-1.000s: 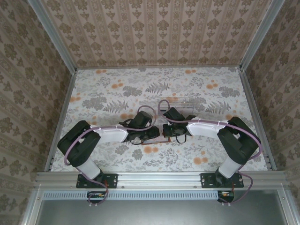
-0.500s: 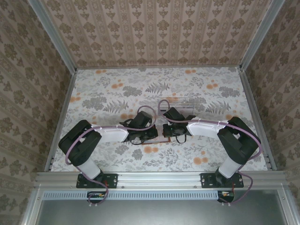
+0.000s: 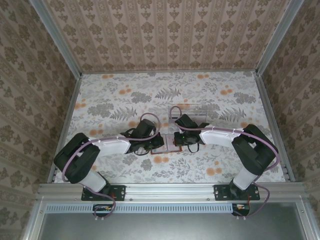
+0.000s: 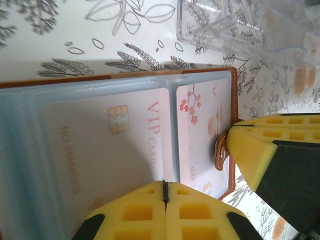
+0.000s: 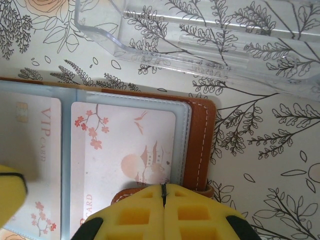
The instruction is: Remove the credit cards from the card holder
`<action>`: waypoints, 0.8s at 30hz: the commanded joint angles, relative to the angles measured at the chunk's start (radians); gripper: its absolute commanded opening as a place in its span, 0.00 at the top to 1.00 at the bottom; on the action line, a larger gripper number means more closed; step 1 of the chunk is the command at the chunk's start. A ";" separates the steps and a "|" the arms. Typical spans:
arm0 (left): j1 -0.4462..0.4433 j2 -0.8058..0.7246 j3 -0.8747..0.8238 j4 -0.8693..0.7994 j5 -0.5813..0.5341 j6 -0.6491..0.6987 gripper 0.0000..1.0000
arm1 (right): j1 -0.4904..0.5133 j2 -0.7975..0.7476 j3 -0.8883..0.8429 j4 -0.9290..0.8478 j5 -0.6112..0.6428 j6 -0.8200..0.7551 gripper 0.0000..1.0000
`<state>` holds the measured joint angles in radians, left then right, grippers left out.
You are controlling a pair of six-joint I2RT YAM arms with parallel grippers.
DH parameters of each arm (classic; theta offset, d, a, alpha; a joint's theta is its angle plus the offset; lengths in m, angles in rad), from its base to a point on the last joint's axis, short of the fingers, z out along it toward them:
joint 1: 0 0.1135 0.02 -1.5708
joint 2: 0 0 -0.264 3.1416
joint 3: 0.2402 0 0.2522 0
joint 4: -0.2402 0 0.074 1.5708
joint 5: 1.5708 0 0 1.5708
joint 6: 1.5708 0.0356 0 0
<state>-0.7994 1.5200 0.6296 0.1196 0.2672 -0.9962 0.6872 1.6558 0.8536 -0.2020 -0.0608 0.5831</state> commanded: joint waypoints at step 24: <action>-0.052 0.113 0.131 -0.161 -0.042 0.039 0.86 | -0.005 0.031 -0.028 -0.016 -0.013 0.018 0.92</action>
<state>-0.8413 1.6154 0.7292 0.0326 0.2573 -0.9833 0.6868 1.6562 0.8509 -0.1955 -0.0608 0.5835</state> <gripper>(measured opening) 0.134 0.085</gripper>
